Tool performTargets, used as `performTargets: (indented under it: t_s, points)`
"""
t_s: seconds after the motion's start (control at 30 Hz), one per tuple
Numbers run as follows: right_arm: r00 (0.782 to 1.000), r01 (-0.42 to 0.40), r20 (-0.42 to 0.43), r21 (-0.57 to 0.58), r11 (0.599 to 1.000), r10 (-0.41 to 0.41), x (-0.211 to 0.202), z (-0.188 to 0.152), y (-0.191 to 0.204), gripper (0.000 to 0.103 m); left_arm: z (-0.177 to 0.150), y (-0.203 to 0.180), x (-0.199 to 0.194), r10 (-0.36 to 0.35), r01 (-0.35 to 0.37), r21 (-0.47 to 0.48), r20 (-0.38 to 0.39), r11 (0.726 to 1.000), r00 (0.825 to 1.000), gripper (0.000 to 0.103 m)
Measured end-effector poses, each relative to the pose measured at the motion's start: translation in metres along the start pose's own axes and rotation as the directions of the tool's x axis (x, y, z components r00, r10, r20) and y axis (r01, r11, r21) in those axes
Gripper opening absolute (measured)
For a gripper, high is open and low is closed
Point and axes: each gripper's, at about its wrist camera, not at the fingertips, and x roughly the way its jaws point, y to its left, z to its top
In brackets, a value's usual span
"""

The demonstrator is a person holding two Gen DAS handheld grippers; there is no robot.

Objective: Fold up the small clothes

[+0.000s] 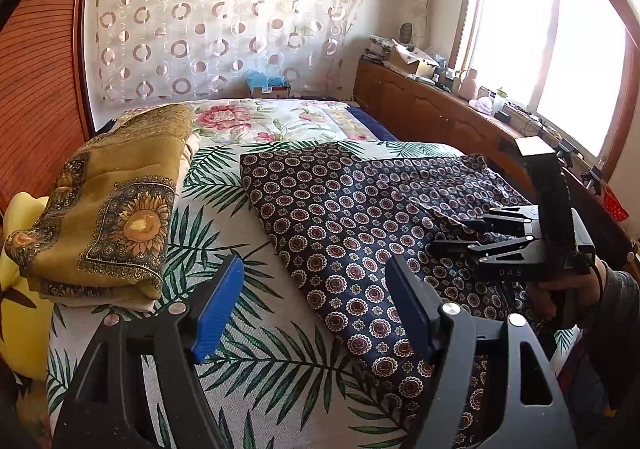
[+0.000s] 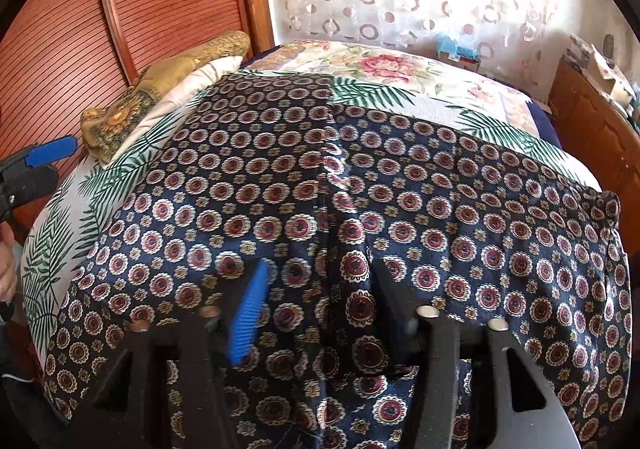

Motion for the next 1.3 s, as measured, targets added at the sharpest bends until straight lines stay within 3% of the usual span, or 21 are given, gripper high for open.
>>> performTargets:
  t_s: [0.1,0.13,0.17,0.23,0.53,0.93,1.3]
  points:
    - [1.000,0.000,0.005,-0.037,0.999,0.000,0.000,-0.002,0.010,0.026,0.000,0.000,0.000,-0.001,0.001,-0.001,0.000,1.000,1.000,0.074]
    - [1.000,0.001,0.012,-0.052,0.999,0.000,-0.001,-0.002,0.014,0.014,0.000,0.000,0.000,-0.001,0.001,-0.001,0.000,1.000,1.000,0.074]
    - [1.000,0.002,0.019,-0.059,0.998,-0.001,-0.002,-0.003,0.017,0.008,0.000,0.000,0.000,-0.001,0.001,0.000,0.000,1.000,1.000,0.074]
    - [0.999,0.010,0.054,-0.068,0.998,-0.006,-0.009,-0.004,0.022,0.005,0.000,0.000,0.000,-0.001,0.001,0.000,-0.002,1.000,1.000,0.074]
    - [0.988,0.053,0.146,0.000,0.999,-0.052,-0.056,-0.029,0.007,0.004,0.001,-0.008,0.002,-0.019,0.019,0.009,0.002,1.000,1.000,0.074]
    - [0.977,0.164,0.123,0.096,0.982,-0.175,-0.092,-0.082,-0.014,0.004,0.001,-0.037,0.012,-0.068,0.069,0.047,-0.020,0.996,0.997,0.074]
    - [0.959,0.233,0.129,0.140,0.962,-0.251,-0.108,-0.080,-0.001,0.004,0.004,-0.061,0.021,-0.099,0.102,0.081,-0.038,0.992,0.994,0.074]
